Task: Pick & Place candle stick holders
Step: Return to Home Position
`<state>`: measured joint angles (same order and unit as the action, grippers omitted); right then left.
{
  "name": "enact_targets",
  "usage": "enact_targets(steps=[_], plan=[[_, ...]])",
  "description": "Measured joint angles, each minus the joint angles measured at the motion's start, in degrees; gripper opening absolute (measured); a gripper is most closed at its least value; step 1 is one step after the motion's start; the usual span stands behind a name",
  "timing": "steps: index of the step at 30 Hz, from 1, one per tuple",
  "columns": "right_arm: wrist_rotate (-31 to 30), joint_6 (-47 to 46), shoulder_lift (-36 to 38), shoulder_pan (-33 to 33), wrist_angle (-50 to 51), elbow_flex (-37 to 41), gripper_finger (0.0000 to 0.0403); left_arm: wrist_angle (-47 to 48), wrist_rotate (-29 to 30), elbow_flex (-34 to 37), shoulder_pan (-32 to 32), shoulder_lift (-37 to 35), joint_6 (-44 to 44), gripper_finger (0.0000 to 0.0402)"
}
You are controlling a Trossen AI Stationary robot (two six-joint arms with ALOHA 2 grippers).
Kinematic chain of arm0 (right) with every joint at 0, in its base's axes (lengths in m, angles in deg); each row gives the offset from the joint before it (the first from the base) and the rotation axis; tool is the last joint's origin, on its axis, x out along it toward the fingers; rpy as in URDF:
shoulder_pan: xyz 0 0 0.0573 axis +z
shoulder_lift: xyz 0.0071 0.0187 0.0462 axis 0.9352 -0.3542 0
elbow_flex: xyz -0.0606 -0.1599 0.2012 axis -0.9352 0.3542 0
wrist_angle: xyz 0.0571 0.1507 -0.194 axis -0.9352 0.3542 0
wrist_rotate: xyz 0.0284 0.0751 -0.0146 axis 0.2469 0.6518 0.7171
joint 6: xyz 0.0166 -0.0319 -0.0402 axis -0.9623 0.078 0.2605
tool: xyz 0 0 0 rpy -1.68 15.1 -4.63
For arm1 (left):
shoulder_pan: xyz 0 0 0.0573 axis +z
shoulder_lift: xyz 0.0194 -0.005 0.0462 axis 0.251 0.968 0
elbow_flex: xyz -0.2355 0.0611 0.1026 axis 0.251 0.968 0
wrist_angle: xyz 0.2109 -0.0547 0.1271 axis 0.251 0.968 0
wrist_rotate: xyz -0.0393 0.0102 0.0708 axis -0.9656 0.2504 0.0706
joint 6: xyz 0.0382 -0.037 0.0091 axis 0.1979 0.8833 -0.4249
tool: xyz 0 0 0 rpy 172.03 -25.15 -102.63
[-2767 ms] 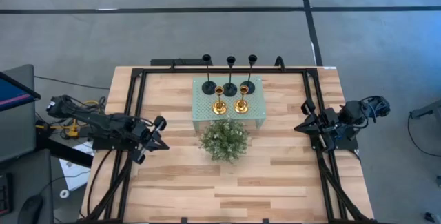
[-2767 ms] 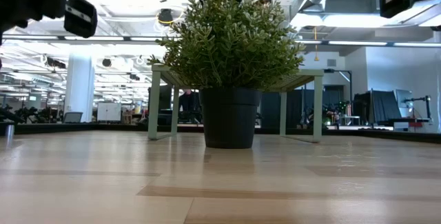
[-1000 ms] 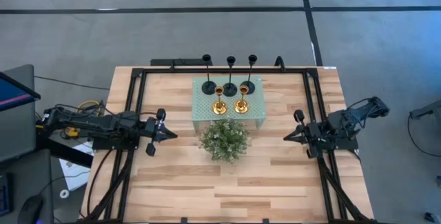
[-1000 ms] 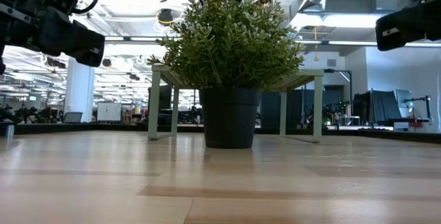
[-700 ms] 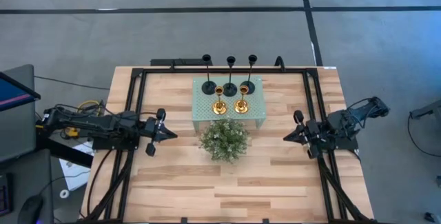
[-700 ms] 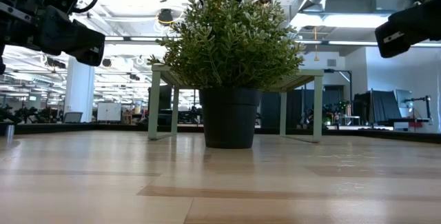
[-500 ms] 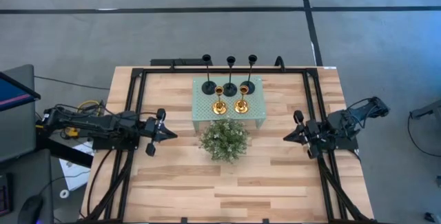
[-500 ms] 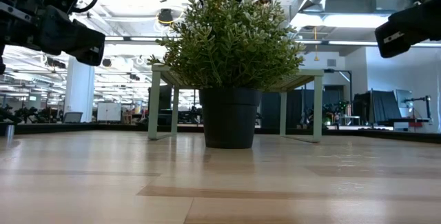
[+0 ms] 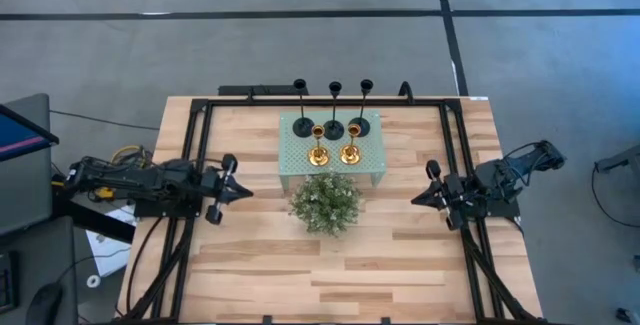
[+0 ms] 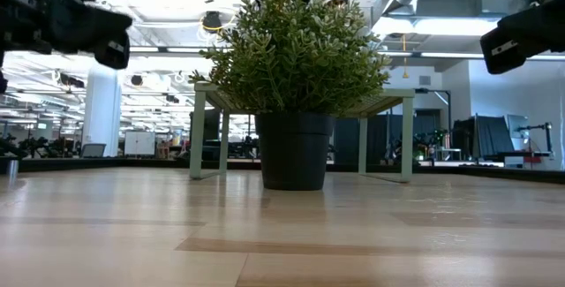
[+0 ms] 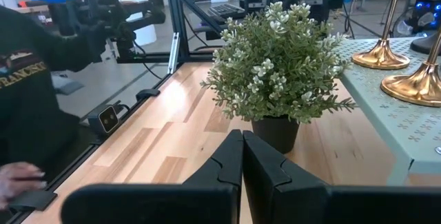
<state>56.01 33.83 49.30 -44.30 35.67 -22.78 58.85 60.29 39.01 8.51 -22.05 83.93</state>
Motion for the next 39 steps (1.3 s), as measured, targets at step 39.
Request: enact_targets(steps=[39], plan=[[0.02, -0.01, 0.0, 0.04, 0.09, 0.0, 0.0, -2.51, 0.17, -0.04, -0.01, -0.78, 0.02, 0.0013]])
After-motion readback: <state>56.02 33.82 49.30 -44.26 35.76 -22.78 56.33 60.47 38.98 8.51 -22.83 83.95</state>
